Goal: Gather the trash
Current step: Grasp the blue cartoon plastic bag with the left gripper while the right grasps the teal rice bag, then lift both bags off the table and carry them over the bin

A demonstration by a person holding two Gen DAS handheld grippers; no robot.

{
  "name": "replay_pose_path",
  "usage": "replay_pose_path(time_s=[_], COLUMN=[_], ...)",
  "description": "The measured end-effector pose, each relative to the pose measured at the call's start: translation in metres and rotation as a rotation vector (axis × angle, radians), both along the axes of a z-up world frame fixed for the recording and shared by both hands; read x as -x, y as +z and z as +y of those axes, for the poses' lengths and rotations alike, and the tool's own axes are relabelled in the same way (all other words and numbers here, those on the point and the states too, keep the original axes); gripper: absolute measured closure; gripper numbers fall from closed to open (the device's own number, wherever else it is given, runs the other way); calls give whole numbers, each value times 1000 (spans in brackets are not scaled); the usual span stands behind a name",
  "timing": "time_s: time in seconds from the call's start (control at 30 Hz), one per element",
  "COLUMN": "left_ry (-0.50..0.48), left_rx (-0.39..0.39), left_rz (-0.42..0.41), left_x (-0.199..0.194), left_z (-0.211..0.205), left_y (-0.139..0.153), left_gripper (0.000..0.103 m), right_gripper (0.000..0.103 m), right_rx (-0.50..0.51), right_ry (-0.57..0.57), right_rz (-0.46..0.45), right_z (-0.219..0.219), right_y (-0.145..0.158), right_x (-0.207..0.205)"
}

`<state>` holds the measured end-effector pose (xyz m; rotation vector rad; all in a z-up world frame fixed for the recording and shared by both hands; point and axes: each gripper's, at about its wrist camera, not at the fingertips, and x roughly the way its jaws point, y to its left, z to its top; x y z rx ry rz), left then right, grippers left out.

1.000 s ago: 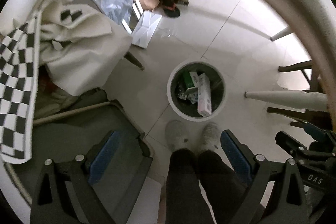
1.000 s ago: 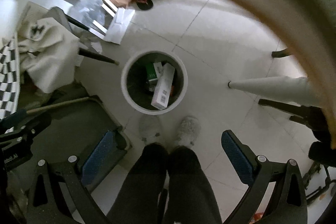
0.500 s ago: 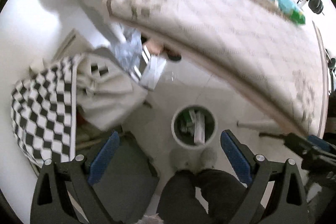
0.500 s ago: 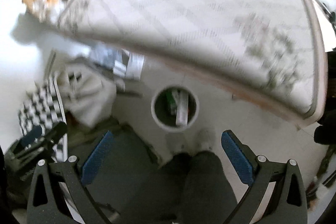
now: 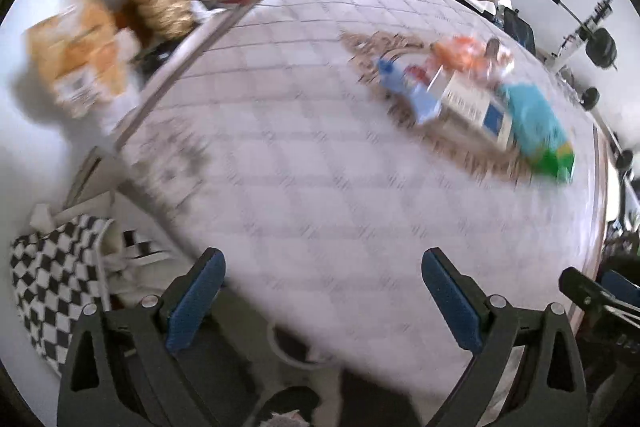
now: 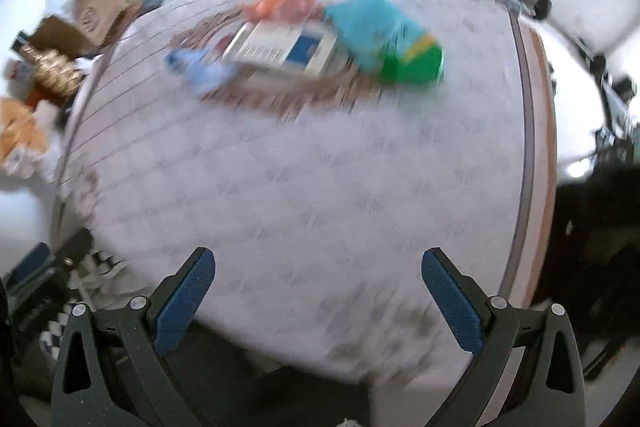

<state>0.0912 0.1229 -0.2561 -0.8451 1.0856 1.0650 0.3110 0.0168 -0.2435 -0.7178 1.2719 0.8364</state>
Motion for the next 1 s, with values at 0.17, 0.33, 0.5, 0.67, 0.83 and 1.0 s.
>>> replay_pose_path(time_s=[0.17, 0.33, 0.5, 0.67, 0.83, 1.0], left_ry=[35, 62, 76, 74, 35, 10], left_rx=[67, 124, 172, 188, 137, 82], left_rz=[-2, 13, 32, 15, 39, 68], left_x=[-65, -110, -129, -131, -131, -124], left_z=[63, 113, 141, 144, 138, 129], left_y=[-23, -57, -90, -102, -94, -78], left_gripper=[2, 3, 37, 73, 84, 90], right_gripper=[0, 0, 0, 0, 6, 63], right_rx=[88, 201, 277, 312, 252, 182], right_ry=[81, 182, 254, 268, 185, 109], right_rz=[-39, -34, -23, -29, 54, 62], right_z=[83, 137, 165, 174, 171, 157], right_y=[-27, -71, -110, -130, -129, -112], right_x=[-82, -124, -143, -155, -176, -192])
